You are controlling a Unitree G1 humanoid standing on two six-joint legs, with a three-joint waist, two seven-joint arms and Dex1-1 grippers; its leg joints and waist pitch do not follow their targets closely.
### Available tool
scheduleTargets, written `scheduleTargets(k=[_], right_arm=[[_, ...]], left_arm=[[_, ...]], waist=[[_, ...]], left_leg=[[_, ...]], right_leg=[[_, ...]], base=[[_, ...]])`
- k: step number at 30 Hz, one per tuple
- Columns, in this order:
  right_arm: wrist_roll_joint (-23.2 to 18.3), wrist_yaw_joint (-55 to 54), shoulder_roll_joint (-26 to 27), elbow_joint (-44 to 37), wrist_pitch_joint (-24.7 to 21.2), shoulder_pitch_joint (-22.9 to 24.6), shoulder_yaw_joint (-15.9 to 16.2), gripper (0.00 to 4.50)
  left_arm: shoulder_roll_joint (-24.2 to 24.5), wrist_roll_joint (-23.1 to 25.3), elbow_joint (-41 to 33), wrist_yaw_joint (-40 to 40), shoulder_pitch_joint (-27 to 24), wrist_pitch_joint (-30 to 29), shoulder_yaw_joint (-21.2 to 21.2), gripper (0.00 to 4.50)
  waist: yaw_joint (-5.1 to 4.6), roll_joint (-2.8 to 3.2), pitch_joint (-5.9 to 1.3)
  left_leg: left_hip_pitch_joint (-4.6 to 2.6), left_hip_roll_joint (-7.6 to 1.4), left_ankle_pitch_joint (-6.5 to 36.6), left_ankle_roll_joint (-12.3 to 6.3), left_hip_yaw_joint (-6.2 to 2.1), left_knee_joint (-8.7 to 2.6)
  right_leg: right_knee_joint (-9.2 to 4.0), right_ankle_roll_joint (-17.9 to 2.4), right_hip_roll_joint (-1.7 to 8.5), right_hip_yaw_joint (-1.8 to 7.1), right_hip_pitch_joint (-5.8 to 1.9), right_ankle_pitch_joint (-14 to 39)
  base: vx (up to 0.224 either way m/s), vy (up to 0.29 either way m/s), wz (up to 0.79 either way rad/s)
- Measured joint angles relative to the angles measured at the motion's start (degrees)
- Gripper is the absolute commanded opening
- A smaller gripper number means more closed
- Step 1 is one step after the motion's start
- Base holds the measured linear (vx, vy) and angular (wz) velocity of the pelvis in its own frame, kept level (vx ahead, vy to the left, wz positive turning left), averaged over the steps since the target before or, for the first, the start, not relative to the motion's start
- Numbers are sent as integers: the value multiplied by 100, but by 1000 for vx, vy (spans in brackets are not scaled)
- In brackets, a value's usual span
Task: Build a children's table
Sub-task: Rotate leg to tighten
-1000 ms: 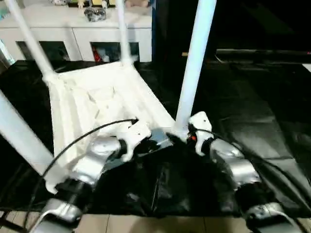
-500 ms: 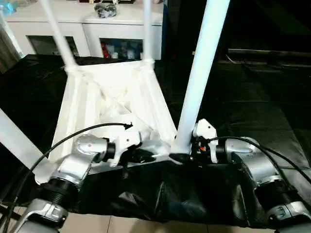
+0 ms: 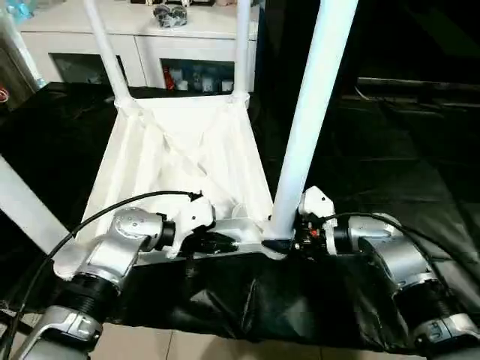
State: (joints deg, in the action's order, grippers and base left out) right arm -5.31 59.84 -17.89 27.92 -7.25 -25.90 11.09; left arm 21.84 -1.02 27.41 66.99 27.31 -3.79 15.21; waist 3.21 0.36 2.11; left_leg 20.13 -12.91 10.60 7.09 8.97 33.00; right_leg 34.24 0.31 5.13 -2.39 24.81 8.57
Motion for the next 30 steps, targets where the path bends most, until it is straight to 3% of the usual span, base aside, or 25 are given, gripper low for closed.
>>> scheduleTargets(k=[6, 11, 13, 16, 23, 30], right_arm=[[147, -2492, 1065, 667, 49, -177, -706, 274], [344, -3648, 1511, 795, 265, -190, -882, 274], [397, -3670, 1513, 796, 362, -158, -882, 274], [368, -3636, 1513, 768, 426, -96, -885, 343], [262, -3063, 1363, 704, 353, -90, -892, 398], [102, -884, 352, 378, 240, -90, -324, 398]], left_arm=[[-619, 382, 145, -1384, 166, -400, -147, 0], [-921, 637, 81, -1925, 177, -554, -114, 0], [-950, 690, 9, -1981, 139, -554, -98, 0], [-965, 708, -52, -1989, 82, -554, -98, 0], [-915, 717, -174, -1838, 8, -548, -122, 0], [-477, 413, -440, -870, -190, -331, -55, 0]], waist=[[-162, -14, -2], [-168, -7, -9], [-159, -7, -13], [-156, -2, -34], [-164, -4, -37], [-82, -3, -37]], left_leg=[[-5, 5, -1, 1, 0, 17], [-5, 6, -1, 1, 0, 17], [-3, 6, -1, 1, 0, 15], [-5, 7, 0, 1, 1, 10], [-5, 5, 0, 1, 1, -5], [5, 1, 2, -1, 2, -31]], right_leg=[[-13, 9, 3, 0, 4, 5], [-19, 9, 4, -1, 6, 5], [-17, 8, 4, 1, 5, 4], [-16, 8, 4, 2, 4, 4], [-15, 8, 3, -2, 9, 4], [-12, -18, 3, -6, 9, -12]], base=[[0, 0, 0], [0, 0, 0], [0, 0, 0], [0, 0, 0], [0, 0, 0], [0, 0, 0]])
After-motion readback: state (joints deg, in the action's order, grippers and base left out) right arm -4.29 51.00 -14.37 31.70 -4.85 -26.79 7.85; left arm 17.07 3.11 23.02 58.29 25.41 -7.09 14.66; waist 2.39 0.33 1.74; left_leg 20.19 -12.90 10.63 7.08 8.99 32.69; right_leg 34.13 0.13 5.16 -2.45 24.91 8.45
